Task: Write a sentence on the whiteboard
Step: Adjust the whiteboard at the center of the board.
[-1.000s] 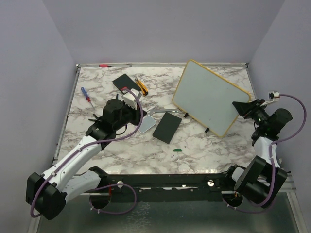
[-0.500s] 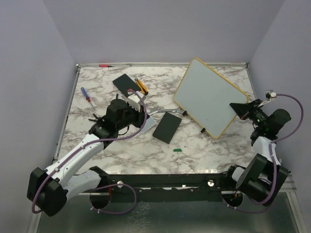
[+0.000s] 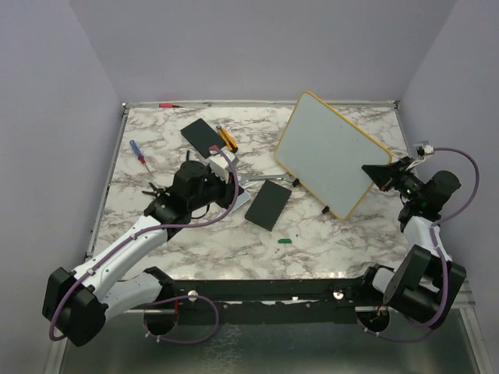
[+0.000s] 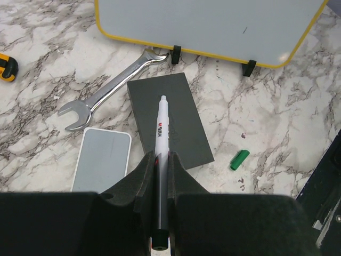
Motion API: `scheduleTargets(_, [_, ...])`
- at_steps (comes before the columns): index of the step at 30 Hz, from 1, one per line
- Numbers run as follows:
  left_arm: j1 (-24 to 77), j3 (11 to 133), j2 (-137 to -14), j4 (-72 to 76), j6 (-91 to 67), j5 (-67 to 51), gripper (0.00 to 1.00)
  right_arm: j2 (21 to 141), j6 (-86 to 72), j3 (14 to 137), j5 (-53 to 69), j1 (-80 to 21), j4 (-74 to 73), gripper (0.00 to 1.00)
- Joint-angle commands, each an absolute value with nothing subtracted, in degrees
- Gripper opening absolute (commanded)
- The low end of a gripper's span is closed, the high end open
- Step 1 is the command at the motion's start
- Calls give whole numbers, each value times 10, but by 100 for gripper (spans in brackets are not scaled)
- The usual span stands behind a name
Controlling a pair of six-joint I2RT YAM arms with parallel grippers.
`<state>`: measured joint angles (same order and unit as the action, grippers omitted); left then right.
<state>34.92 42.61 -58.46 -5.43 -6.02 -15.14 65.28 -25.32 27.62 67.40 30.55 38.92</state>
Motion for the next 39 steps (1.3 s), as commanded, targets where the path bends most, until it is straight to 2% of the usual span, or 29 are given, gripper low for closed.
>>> scheduleTargets(1, [357,417,-578,-43,-45,-164,0,677,-223,290,718,270,333,1])
scheduleTargets(10, [368,415,-576,-44,-40,-162,0,670,-172,308,695,259,261,1])
scheduleTargets(15, [372,413,-574,-44,-39,-162,0,626,-131,304,626,259,214,1])
scheduleTargets(22, [379,413,-571,-44,-35,-164,0,536,-115,250,513,259,238,2])
scheduleTargets(32, [388,410,-568,-45,-33,-164,0,516,-93,254,443,259,185,7])
scheduleTargets(35, [390,410,-567,-44,-33,-164,0,487,-96,244,423,259,187,15])
scheduleTargets(39, [391,410,-567,-44,-33,-164,0,457,-107,234,395,258,189,45])
